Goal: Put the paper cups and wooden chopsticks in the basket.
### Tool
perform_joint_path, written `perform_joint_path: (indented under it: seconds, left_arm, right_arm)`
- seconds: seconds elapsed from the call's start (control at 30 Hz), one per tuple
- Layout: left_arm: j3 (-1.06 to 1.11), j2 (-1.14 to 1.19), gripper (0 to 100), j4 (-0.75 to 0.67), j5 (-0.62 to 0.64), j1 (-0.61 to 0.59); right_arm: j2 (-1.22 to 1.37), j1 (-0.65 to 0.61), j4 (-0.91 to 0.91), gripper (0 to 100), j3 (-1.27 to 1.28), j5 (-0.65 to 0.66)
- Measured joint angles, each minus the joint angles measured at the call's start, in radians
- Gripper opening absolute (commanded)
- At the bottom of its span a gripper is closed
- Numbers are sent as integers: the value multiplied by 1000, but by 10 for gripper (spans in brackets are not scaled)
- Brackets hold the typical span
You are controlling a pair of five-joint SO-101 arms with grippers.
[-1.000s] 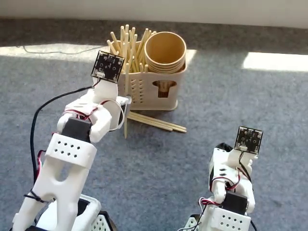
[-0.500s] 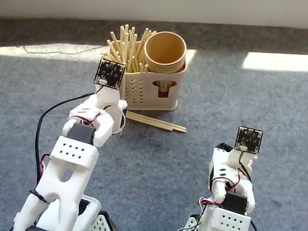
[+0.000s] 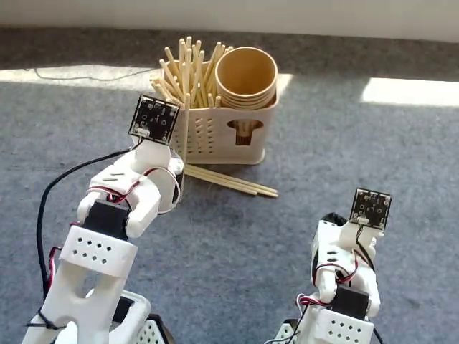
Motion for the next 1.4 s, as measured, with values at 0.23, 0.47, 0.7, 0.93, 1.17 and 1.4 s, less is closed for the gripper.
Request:
perform_joint_path:
  seconds: [0.23, 0.47, 0.7, 0.93, 1.17, 1.4]
  left_arm:
    - [60, 5, 105, -72, 0, 6]
    - [75, 77, 105, -215, 0, 6]
    - [75, 224, 91, -322, -2, 6]
    - [75, 249, 6, -333, 0, 8]
    - [75, 247, 6, -301, -23, 8]
    - [60, 83, 6, -104, -25, 23]
  right_arm:
    - [0, 0, 0, 5, 0, 0]
    - [0, 0, 0, 5, 0, 0]
    - [0, 0, 0, 5, 0, 0]
    - [0, 0, 0, 5, 0, 0]
    - [0, 0, 0, 5, 0, 0]
    - [0, 0, 0, 5, 0, 0]
